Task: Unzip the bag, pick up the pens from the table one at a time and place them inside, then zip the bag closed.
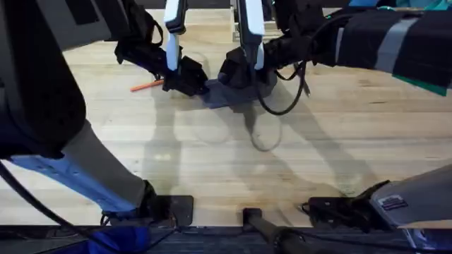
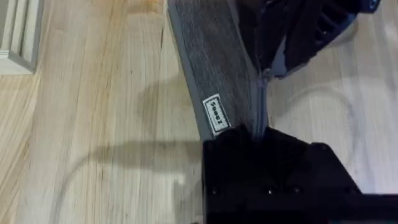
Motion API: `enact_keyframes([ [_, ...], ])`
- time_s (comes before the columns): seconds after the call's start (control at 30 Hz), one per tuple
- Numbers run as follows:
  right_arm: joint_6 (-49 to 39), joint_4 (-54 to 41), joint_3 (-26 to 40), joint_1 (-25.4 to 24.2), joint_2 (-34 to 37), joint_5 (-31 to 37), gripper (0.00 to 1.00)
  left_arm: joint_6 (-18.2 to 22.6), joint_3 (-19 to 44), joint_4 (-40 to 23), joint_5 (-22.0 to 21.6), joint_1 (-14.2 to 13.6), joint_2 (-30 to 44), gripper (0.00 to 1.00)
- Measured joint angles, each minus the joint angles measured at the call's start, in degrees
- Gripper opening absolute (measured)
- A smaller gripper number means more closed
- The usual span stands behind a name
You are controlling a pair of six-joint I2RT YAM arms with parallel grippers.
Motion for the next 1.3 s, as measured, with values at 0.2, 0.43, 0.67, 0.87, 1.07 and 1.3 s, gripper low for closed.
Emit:
enact_keyframes([
  [0.2, 0.0, 0.7, 0.0, 0.8, 0.0, 0.4, 0.031, 0.0, 0.0, 0.0, 0.0, 0.0, 0.0, 0.042],
  [0.43, 0.2, 2.0, 0.0, 2.1, 1.1, 0.3, 0.031, 0.0, 0.0, -0.1, -0.1, 0.0, 0.0, 0.042],
  [0.67, 0.2, 2.7, 0.0, 2.7, 1.4, 0.4, 0.03, 0.0, 0.0, -0.1, 0.0, 0.0, 0.0, 0.042],
  [0.87, 0.4, 3.0, 0.2, 3.0, 1.4, -1.2, 0.412, 0.0, 0.0, 0.0, 0.0, 0.0, 0.0, 0.042],
  [1.07, 0.4, 3.2, 0.7, 3.9, 1.4, -3.1, 0.975, 0.0, 0.0, 0.0, 0.0, 0.0, 0.0, 0.042],
  [1.3, 0.4, 3.2, 0.7, 3.9, 1.4, -3.7, 0.998, 0.0, 0.0, -0.1, 0.0, 0.0, 0.0, 0.195],
])
